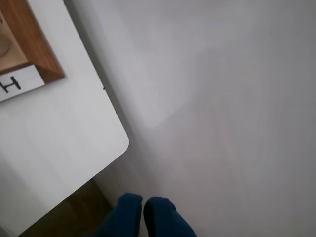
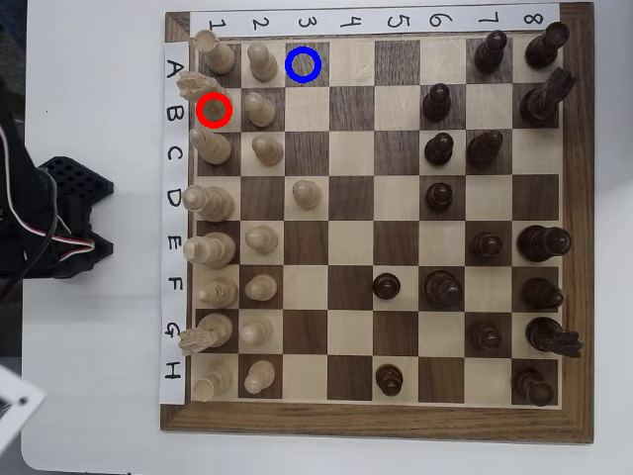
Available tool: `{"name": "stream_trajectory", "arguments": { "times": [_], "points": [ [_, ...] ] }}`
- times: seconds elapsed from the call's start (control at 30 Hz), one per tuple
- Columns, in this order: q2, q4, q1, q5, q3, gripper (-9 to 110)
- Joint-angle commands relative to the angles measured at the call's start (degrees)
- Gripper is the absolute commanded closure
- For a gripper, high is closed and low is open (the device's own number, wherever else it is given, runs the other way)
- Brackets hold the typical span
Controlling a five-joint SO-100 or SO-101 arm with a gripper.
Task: Move the piece to destination
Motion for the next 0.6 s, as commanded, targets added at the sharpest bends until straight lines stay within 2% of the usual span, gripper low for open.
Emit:
{"name": "stream_trajectory", "arguments": {
  "times": [0.0,0.23,0.57],
  "points": [
    [-11.69,3.08,-5.27,14.85,-32.26,101],
    [-17.49,3.78,-8.53,28.39,-45.79,101],
    [-21.97,3.52,-13.27,48.78,-56.34,101]
  ]
}}
